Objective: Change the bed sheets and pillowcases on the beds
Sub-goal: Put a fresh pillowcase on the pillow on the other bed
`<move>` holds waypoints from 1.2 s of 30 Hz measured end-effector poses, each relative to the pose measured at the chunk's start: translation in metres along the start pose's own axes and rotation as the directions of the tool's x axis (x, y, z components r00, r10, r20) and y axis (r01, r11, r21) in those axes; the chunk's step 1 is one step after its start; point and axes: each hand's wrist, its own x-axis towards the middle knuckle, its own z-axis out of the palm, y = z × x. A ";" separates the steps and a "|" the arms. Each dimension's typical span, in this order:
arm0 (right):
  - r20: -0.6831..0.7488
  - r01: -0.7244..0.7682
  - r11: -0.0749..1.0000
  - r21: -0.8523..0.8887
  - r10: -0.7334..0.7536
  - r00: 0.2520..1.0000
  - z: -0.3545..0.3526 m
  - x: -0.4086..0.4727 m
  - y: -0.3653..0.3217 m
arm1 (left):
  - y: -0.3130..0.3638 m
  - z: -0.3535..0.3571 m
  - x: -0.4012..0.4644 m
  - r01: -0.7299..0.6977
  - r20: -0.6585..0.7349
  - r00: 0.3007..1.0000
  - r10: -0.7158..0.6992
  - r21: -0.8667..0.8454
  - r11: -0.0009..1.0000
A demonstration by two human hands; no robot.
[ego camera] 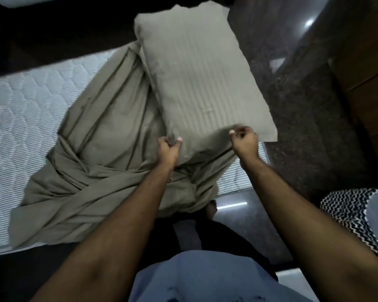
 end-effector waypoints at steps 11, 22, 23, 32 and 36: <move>0.398 -0.491 0.611 0.621 0.293 0.869 0.006 0.113 0.040 | 0.005 0.071 0.082 0.056 0.016 0.998 -0.053 -0.262 0.963; 0.434 -0.508 0.530 0.679 0.268 0.860 0.057 0.144 0.062 | -0.013 0.069 0.113 0.375 0.335 0.898 -0.284 -0.247 0.893; 0.468 -0.538 0.517 0.666 0.273 0.841 0.057 0.142 0.057 | -0.011 0.066 0.114 0.395 0.372 0.882 -0.290 -0.244 0.886; 0.568 -0.570 0.442 0.693 0.153 0.809 0.051 0.098 -0.014 | 0.015 0.030 0.089 0.496 0.443 0.850 -0.285 -0.488 0.718; 0.557 -0.501 0.385 0.775 -0.041 0.829 0.044 0.060 -0.102 | 0.065 -0.022 0.068 0.464 0.456 0.871 -0.181 -0.644 0.609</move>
